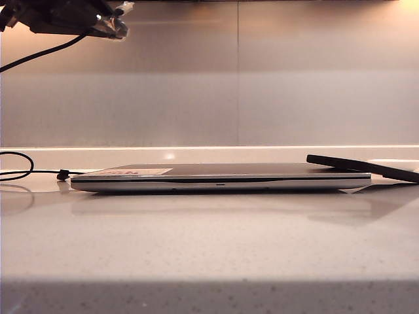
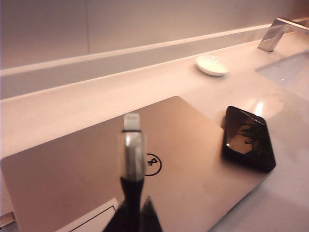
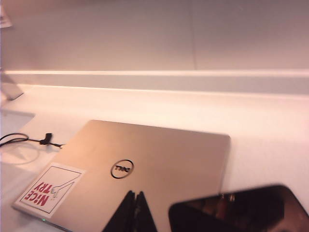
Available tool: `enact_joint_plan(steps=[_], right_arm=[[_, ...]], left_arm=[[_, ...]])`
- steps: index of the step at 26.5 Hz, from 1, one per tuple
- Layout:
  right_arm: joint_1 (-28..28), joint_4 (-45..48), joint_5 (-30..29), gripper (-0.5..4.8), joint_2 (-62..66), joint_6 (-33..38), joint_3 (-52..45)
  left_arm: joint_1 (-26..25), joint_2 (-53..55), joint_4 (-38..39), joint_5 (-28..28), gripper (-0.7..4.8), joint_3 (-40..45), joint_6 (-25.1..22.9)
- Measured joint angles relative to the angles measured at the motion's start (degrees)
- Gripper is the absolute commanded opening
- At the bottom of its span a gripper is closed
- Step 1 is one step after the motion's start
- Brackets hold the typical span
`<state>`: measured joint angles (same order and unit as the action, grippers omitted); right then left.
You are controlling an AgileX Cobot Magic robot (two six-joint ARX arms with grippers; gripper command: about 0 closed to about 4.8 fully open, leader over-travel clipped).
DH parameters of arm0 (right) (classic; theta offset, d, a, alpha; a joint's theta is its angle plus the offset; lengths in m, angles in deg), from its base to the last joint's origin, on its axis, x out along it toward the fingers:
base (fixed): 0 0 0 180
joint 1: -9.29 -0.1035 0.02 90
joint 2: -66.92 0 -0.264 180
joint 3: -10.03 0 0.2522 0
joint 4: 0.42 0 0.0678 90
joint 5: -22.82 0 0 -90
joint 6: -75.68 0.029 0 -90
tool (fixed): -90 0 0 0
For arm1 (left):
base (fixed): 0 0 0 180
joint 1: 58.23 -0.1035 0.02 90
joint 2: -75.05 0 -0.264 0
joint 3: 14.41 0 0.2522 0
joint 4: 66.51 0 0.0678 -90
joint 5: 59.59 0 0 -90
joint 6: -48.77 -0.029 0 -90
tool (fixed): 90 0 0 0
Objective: Pick up the charging cable and the phone, plug the charging cable into the charging port on the phone, and finally place them back on the table.
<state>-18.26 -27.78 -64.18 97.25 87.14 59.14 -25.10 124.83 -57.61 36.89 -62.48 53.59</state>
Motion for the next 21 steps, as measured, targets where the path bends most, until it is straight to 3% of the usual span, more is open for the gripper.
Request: enact_joint_plan(steps=[8, 12, 15, 17, 19, 21], right_arm=[[12.0, -6.4, -6.4, -0.01, 4.0, 10.3, 0.0], [15.1, -6.5, -9.6, -0.01, 7.6, 11.3, 0.0], [17.4, -6.6, -12.9, 0.03, 13.1, 17.0, 0.0], [18.5, -7.5, -13.6, 1.81, 17.3, 26.3, 0.0], [19.2, -8.0, -15.0, 3.40, 19.7, 29.5, 0.0], [20.3, -8.3, -17.4, 3.69, 21.6, 31.8, 0.0]], left_arm=[[1.1, 1.2, 0.0, 0.0, -0.06, 3.3, 1.2], [1.1, 2.9, 0.0, 0.0, -0.06, 5.2, 1.2], [1.1, 5.9, 0.1, 0.0, -0.06, 6.1, 1.2], [1.1, 6.7, -0.7, 0.0, -0.06, 6.1, 1.2], [1.1, 6.8, -1.6, 0.0, -0.06, 6.1, 1.2], [1.1, 6.8, -2.8, 0.0, -0.06, 6.1, 1.2]])
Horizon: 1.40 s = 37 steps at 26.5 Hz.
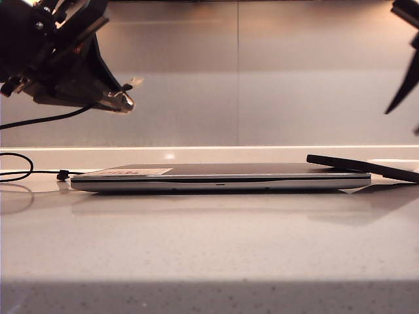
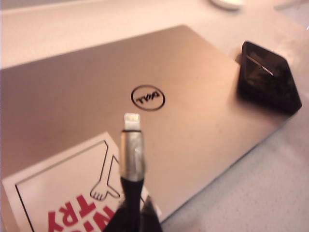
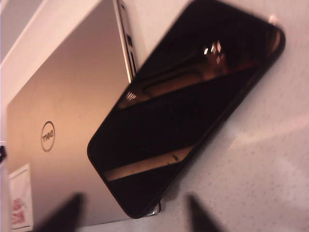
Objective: Pick up the charging cable and the phone, plug the charging cable into the charging port on the phone, and finally place them back on the table.
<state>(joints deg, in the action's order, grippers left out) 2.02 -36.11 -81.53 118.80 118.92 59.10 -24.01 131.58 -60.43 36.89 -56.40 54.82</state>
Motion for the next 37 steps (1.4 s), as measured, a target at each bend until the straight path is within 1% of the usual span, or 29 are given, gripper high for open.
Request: enact_joint_plan(steps=[3, 9, 10, 13, 14, 25, 37], right_arm=[[1.2, 0.2, -2.7, 3.69, 2.5, 2.9, 0.0], [4.2, 1.1, -4.4, 3.67, 6.1, 6.1, 0.0], [5.0, 1.5, -5.8, 3.61, 7.2, 6.8, 0.0], [6.2, 2.3, -8.0, 2.98, 9.0, 8.7, 0.0], [6.5, 2.9, -8.8, 2.92, 9.9, 9.2, 0.0], [6.9, 8.5, -11.9, 2.94, 17.1, 11.6, 0.0], [6.9, 20.3, -15.3, 2.96, 25.3, 14.3, 0.8]], left_arm=[[0.0, 0.0, -0.8, 0.0, -0.06, 0.0, 0.0], [0.0, 0.0, -0.9, 0.0, -0.06, 0.0, 0.0], [0.0, 0.0, -0.9, 0.0, -0.06, 0.0, 0.0], [0.0, 0.0, -0.9, 0.0, -0.06, 0.0, 0.0], [0.0, 0.0, -1.0, 0.0, -0.06, 0.0, 0.0], [0.0, 0.0, -1.5, 0.0, -0.06, 0.0, 0.0], [0.0, 0.0, -1.5, 0.0, -0.06, 0.0, 0.0]])
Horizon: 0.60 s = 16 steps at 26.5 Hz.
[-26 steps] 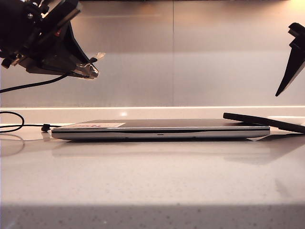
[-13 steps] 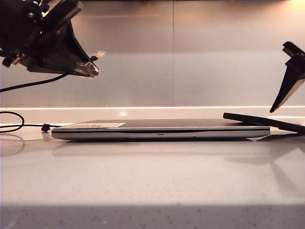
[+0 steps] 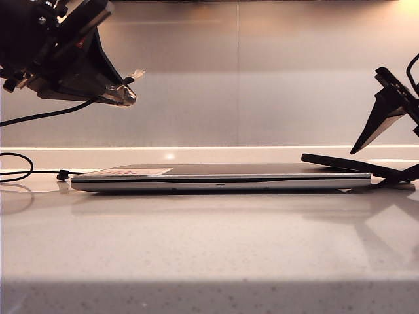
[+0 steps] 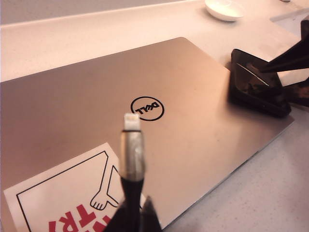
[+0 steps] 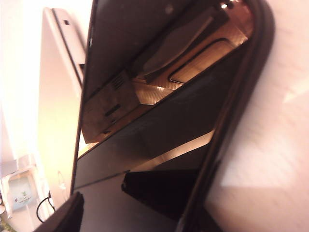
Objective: Pick up the charging cable and the phone, plug the charging cable into the charging port on the phone, and finally place them back on the table.
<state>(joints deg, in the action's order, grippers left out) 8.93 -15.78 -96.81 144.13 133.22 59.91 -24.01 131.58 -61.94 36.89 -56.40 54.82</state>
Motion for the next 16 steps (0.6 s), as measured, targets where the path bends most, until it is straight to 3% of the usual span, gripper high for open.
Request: enact_joint_plan(steps=[5, 6, 7, 10, 11, 16], right_arm=[[0.0, 1.9, -0.2, 2.75, 2.2, 0.3, 0.7], [0.0, 2.2, -0.1, 2.19, 2.3, 0.4, 0.8], [0.0, 2.2, 0.1, 1.95, 2.3, 0.4, 0.8], [-0.1, 2.2, 0.2, 0.12, 2.3, 0.4, 0.8], [0.2, 5.0, -1.6, -0.08, 2.5, 0.7, 0.4], [0.1, 7.5, -1.6, -0.09, 2.7, 0.0, 0.9]], left_arm=[[0.0, 0.0, 0.0, 0.0, -0.06, 0.0, 0.0], [0.0, 0.0, 0.0, 0.0, -0.06, 0.0, 0.0], [0.0, 0.0, 0.0, 0.0, -0.06, 0.0, 0.0], [0.0, 0.0, 0.0, 0.0, -0.06, 0.0, 0.0], [0.0, 0.0, 0.0, 0.0, -0.06, 0.0, 0.0], [0.0, 0.0, 0.0, 0.0, -0.06, 0.0, 0.0]])
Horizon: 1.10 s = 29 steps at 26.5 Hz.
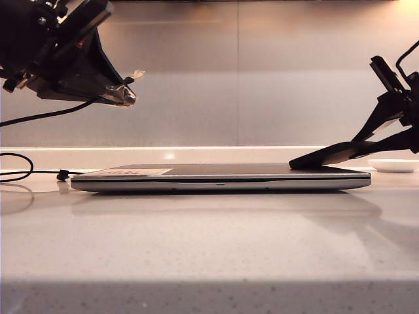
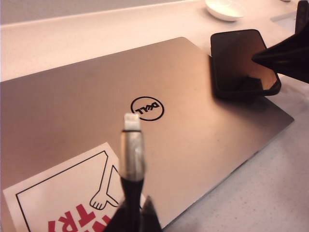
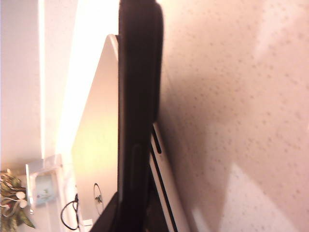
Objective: Pick up the charging cable and the phone, plug the charging cable into the charging port on the phone, and finally place them back on the table.
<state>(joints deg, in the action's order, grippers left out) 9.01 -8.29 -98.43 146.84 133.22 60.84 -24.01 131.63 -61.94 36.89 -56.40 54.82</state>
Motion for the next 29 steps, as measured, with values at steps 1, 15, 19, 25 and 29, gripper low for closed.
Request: enact_joint_plan(steps=[1, 15, 19, 25, 29], right_arm=[[0.0, 0.0, 0.0, -0.09, 0.0, -1.8, 0.1], [-0.3, -28.2, 7.7, -0.09, -13.7, -22.4, 9.4], [-0.3, -42.3, 12.1, -0.09, -14.9, -30.4, 16.5], [-1.6, -56.8, 17.8, -0.09, -14.9, -39.0, 22.3], [-8.2, -64.1, 25.6, -0.09, -14.7, -43.8, 22.7]], left_arm=[[0.0, 0.0, 0.0, 0.0, -0.06, 0.0, 0.0], [0.0, 0.0, 0.0, 0.0, -0.06, 0.0, 0.0], [0.0, 0.0, 0.0, 0.0, -0.06, 0.0, 0.0], [0.0, 0.0, 2.3, 0.0, -0.06, 0.0, 0.0], [0.0, 0.0, 4.9, 0.0, -0.06, 0.0, 0.0]])
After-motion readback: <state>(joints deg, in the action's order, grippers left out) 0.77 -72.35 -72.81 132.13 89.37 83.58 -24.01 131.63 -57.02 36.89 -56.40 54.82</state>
